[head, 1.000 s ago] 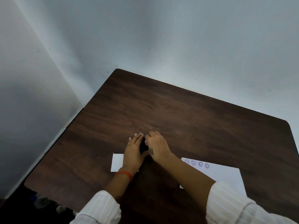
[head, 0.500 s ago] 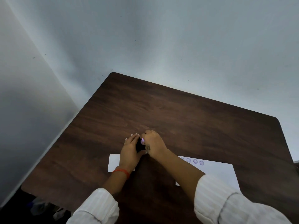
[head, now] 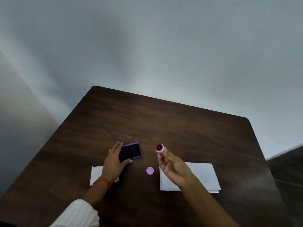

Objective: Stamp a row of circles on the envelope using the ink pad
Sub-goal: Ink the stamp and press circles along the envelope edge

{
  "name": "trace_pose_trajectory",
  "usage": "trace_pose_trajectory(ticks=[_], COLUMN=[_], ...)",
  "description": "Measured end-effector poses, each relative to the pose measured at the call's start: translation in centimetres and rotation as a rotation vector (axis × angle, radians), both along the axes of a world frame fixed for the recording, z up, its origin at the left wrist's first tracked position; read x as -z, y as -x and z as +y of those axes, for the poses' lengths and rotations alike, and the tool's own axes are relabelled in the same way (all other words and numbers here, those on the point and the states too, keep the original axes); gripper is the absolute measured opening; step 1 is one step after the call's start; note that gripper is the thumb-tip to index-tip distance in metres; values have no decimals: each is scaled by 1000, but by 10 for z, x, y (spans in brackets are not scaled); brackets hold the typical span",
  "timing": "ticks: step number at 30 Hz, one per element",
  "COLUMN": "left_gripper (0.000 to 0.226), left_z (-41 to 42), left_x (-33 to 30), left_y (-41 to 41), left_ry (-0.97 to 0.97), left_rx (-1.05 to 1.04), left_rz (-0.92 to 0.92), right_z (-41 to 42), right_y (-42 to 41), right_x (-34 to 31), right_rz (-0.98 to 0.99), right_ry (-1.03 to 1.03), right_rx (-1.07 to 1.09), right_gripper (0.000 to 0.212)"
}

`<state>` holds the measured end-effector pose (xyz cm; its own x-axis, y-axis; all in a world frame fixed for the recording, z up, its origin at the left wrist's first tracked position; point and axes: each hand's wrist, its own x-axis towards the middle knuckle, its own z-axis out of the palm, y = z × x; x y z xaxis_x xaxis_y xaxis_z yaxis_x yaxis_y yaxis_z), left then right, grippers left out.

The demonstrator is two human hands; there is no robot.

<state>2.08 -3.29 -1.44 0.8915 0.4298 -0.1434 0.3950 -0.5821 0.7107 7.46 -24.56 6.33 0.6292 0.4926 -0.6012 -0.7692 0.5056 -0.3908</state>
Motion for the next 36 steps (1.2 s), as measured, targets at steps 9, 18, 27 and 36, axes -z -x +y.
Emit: trace_pose_trajectory(ticks=[9, 18, 27, 36], left_gripper=[74, 67, 68, 66], left_z=[-55, -132, -162, -164], left_x=[-7, 1, 8, 19], left_y=[2, -11, -40, -48], left_ry=[-53, -216, -361, -405], left_rx=[87, 483, 594, 622], left_rz=[-87, -162, -102, -52], right_z=[-64, -115, -141, -128], right_y=[22, 27, 17, -6], right_x=[-13, 8, 33, 45], right_rz=[122, 132, 85, -96], right_ry=[-137, -69, 191, 673], right_rx=[256, 377, 422, 413], right_gripper=[24, 28, 12, 20])
